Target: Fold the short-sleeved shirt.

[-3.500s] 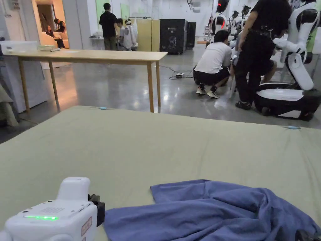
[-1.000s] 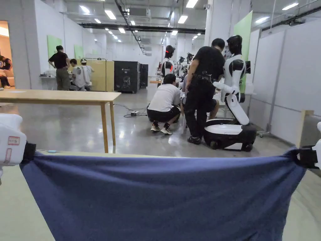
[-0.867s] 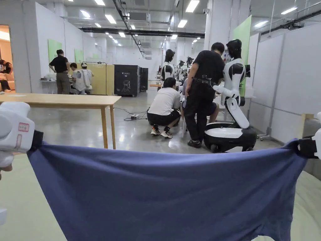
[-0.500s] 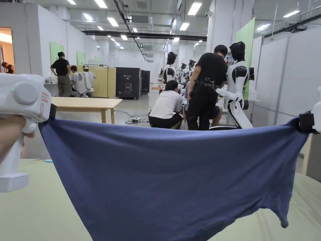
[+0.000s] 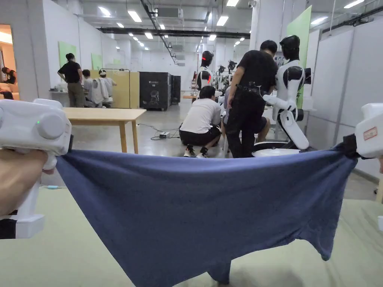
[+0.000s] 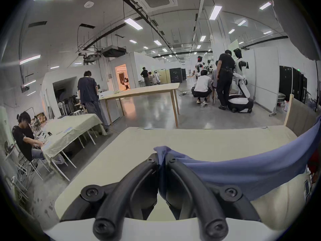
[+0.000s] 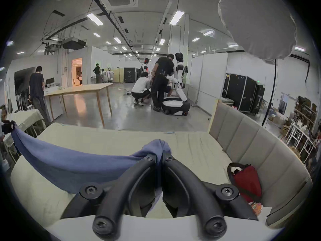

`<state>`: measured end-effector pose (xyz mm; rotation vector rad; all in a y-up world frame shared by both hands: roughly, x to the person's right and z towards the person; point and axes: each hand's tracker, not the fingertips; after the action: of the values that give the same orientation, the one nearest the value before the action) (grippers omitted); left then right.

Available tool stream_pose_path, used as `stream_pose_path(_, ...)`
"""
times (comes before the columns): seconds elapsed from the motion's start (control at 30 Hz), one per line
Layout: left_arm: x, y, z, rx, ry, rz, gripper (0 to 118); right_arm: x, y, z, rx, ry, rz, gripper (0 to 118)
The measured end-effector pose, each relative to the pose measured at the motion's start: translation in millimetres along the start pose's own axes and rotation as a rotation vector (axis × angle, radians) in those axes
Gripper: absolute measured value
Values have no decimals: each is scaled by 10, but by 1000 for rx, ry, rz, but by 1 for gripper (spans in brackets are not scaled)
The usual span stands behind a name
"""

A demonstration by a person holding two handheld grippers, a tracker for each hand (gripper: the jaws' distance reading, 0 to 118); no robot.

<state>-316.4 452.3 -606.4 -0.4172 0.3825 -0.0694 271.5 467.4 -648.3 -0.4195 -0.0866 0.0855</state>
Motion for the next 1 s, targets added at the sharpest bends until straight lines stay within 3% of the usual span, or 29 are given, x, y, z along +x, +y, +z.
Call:
stream_pose_path(0.23, 23, -908, -138, -127, -47, -57, 5, -36, -1027, -55, -114, 4, 29, 6)
stream_pose_path(0.43, -211, -1945, 423, -206, -122, -52, 5, 73, -2187, 629, -200, 67, 16, 6)
stream_pose_path(0.57, -361, -2709, 926, -291, -160, -73, 5, 186, -2971, 1200, -268, 66, -62, 6)
stream_pose_path(0.7, -506, -3317, 1255, -329, -185, -60, 5, 236, -3575, 1725, -297, 63, -76, 6)
stream_pose_path(0.8, -655, -3555, 1496, -336, -189, -38, 5, 316, -3808, 2025, -297, 64, -144, 6)
stream_pose_path(0.87, -782, -3636, 1627, -344, -196, 46, 5, 371, -3901, 2180, -292, 51, -155, 6)
stream_pose_path(1.0, -944, -3710, 1752, -354, -217, 49, 5, 532, -3964, 2317, -301, 66, -207, 6)
